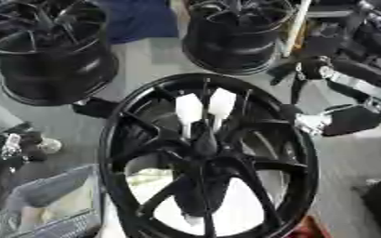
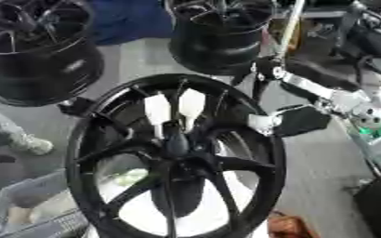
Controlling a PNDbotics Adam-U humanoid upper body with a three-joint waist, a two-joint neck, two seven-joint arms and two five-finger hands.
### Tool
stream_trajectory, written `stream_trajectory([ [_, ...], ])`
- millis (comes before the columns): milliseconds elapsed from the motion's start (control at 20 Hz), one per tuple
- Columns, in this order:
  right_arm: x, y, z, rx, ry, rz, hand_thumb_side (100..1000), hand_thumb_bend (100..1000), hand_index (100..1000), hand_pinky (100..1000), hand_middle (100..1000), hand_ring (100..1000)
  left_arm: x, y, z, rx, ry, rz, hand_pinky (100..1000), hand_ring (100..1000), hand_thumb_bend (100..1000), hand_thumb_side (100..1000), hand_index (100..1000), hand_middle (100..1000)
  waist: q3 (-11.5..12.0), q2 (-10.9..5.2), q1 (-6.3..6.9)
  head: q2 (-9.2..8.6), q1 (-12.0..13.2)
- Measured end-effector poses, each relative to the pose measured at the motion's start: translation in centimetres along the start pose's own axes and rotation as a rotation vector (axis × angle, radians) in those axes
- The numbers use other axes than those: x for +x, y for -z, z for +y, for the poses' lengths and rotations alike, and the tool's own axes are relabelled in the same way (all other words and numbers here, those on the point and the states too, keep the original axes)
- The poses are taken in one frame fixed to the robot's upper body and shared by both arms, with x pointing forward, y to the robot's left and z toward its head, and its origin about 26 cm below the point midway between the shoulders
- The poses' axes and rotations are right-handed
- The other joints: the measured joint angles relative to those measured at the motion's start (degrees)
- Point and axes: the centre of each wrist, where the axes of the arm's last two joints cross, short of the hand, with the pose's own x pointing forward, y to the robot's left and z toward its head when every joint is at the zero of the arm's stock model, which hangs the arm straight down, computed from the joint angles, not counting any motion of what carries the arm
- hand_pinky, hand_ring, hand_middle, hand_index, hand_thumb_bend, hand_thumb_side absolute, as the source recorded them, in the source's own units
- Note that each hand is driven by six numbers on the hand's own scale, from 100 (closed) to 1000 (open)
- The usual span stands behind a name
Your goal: Pull the pin out of the wheel hub.
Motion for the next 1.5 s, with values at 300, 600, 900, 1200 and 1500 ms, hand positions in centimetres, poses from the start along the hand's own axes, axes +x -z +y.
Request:
stream_trajectory([
  [300,0.0,0.0,0.0,0.002,-0.001,-0.001,522,202,913,619,747,521,0.0,0.0,-0.1,-0.004,0.0,0.0,590,796,100,710,851,696,0.0,0.0,0.07,0.0,-0.1],
  [600,0.0,0.0,0.0,0.007,0.0,-0.002,516,200,915,620,749,522,0.0,0.0,-0.1,-0.006,0.0,0.001,590,796,100,711,851,696,0.1,0.0,0.04,0.0,-0.1],
  [900,-0.3,0.7,-0.5,0.039,0.009,-0.014,499,221,918,607,755,504,0.0,0.0,-0.1,-0.01,0.0,0.001,590,795,100,712,851,693,0.4,-0.01,-0.02,0.0,-0.2],
  [1200,-1.1,2.9,-1.6,0.137,-0.012,-0.022,514,193,934,582,766,478,0.2,0.2,-0.3,-0.024,0.0,-0.005,590,795,100,714,851,692,1.3,0.02,0.27,0.0,-0.7],
  [1500,-2.6,5.3,-2.1,0.205,-0.044,0.006,505,271,943,564,777,465,0.2,0.3,-0.5,-0.039,-0.001,-0.006,590,795,100,715,851,691,2.2,0.56,0.56,0.0,-1.5],
])
